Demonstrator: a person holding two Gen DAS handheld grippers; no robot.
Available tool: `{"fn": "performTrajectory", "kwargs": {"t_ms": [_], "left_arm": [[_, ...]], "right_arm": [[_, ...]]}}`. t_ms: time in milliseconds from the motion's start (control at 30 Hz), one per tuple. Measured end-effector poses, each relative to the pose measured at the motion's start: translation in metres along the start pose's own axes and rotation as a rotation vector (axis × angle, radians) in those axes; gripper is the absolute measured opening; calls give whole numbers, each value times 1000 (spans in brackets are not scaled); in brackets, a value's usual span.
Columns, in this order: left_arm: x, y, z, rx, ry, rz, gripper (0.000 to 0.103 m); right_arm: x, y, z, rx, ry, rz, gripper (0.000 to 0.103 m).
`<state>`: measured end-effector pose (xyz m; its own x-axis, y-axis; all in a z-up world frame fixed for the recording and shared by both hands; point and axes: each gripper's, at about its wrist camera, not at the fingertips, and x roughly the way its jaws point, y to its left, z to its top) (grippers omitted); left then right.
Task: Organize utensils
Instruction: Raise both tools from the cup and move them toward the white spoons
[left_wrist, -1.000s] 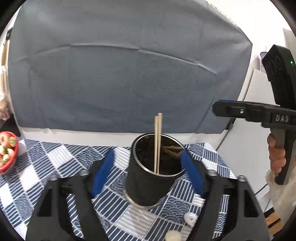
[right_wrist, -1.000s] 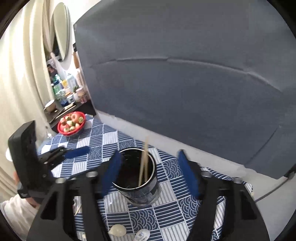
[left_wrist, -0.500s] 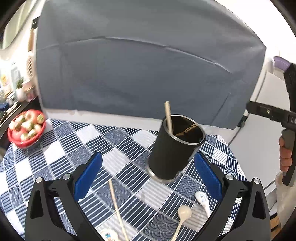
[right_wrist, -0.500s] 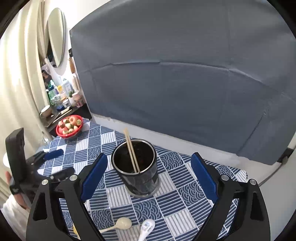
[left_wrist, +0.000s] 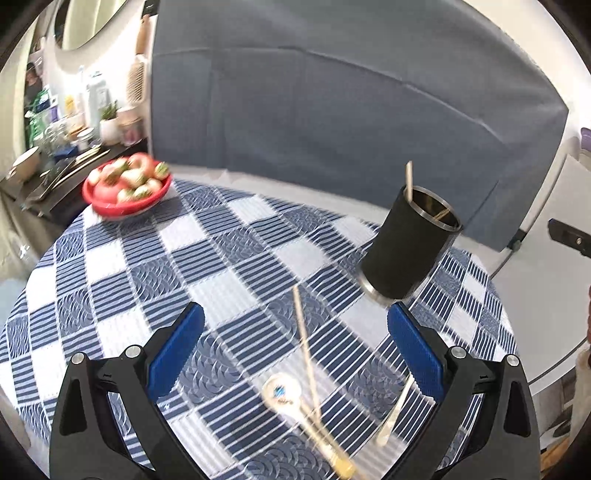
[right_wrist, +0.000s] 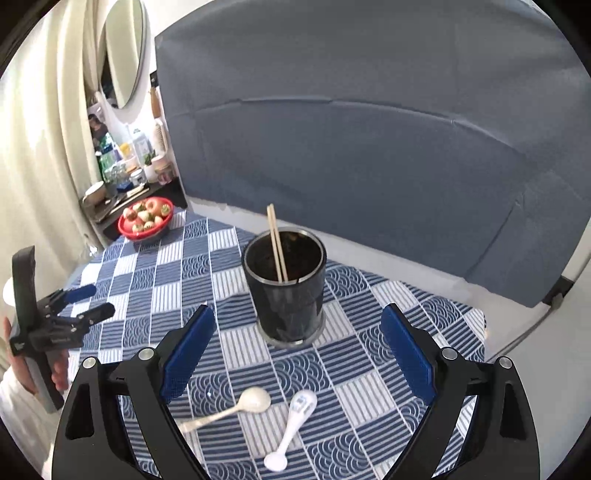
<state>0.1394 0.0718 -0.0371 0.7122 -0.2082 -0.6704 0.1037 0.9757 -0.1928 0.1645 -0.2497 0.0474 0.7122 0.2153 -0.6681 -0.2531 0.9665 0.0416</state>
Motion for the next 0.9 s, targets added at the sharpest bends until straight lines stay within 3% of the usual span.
{"fn": "performTrajectory", "kwargs": {"t_ms": [367,633,900], "left_arm": [[-3,13,-48,-6,91,29,97],[4,-7,-67,98,144,41,97],[23,-46,-91,246,216,-43,97]], "right_arm": [[1,7,-41,15,74,-15,87],[11,8,-78,16,158,-26,87],[25,3,-105,2,236,-37,87]]}}
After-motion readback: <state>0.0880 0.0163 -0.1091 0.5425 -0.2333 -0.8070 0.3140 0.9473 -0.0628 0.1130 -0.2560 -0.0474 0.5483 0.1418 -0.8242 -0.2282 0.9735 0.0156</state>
